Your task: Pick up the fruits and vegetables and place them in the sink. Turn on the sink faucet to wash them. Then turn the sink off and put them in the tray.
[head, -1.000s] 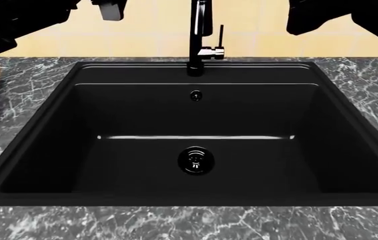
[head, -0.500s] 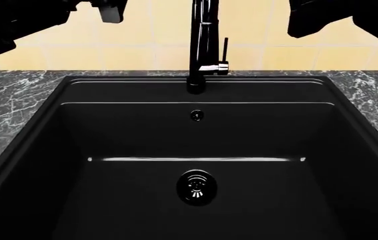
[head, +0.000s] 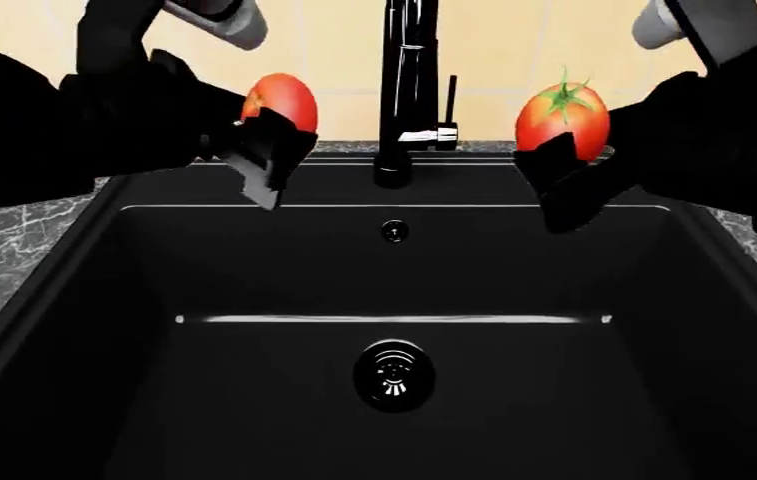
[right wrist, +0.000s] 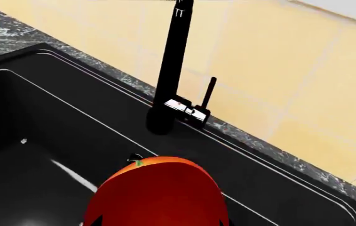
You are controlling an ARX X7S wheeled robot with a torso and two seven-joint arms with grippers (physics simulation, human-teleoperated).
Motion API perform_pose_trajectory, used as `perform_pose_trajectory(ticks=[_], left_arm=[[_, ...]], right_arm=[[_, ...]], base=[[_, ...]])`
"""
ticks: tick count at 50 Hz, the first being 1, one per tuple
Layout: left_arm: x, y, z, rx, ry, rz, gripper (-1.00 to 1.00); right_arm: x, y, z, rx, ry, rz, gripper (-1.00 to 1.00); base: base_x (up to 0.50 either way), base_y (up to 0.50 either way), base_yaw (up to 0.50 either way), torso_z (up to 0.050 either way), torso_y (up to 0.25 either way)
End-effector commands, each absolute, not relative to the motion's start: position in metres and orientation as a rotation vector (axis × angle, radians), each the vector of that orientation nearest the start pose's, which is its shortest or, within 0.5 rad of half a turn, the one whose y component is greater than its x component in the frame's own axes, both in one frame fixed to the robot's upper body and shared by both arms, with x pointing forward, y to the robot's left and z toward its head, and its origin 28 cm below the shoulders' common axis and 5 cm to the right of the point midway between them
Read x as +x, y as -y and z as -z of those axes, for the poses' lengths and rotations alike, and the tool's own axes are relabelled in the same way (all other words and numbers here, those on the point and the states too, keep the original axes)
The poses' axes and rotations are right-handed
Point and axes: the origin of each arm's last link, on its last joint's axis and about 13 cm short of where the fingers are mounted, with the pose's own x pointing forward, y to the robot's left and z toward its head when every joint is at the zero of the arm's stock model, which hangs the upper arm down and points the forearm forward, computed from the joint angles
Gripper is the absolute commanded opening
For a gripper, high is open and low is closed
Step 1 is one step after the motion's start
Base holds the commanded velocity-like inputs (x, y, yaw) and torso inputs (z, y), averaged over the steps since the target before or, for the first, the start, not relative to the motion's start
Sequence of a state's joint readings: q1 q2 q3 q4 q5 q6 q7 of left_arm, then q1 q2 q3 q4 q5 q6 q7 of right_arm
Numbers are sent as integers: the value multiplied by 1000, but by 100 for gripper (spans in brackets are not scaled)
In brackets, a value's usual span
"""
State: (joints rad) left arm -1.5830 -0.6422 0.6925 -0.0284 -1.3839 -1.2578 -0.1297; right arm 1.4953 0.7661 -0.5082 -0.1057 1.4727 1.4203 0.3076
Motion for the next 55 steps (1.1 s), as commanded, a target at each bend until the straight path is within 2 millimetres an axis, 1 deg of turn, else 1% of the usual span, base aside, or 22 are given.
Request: perform_pose_trajectory(ticks=[1, 6, 13, 18, 23, 32, 40, 49, 55], left_arm=[[300, -241, -316, 380, -443, 650, -100], [303, -235, -298, 417, -492, 674, -100], [306, -225, -281, 475, -538, 712, -100], [314, -217, -264, 503, -567, 726, -100], [319, -211, -246, 531, -601, 742, -100], [329, -199, -225, 578, -640, 767, -100], [331, -191, -202, 618, -679, 783, -100], [330, -193, -197, 642, -694, 781, -100], [327, -194, -195, 646, -703, 783, -100]], right_arm=[[277, 171, -302, -338, -551, -548, -100], [285, 165, -283, -361, -614, -591, -100], [296, 154, -257, -402, -691, -652, -100], [308, 148, -241, -414, -723, -671, -100], [314, 144, -226, -425, -757, -688, -100], [332, 137, -196, -447, -821, -709, -100], [343, 133, -168, -458, -876, -724, -100], [359, 131, -137, -487, -949, -729, -100], [363, 124, -125, -500, -982, -758, -100]], base=[[0, 0, 0, 0, 0], [0, 0, 0, 0, 0], [0, 0, 0, 0, 0], [0, 0, 0, 0, 0], [0, 0, 0, 0, 0], [0, 0, 0, 0, 1], [0, 0, 0, 0, 0], [0, 0, 0, 0, 0], [0, 0, 0, 0, 0]])
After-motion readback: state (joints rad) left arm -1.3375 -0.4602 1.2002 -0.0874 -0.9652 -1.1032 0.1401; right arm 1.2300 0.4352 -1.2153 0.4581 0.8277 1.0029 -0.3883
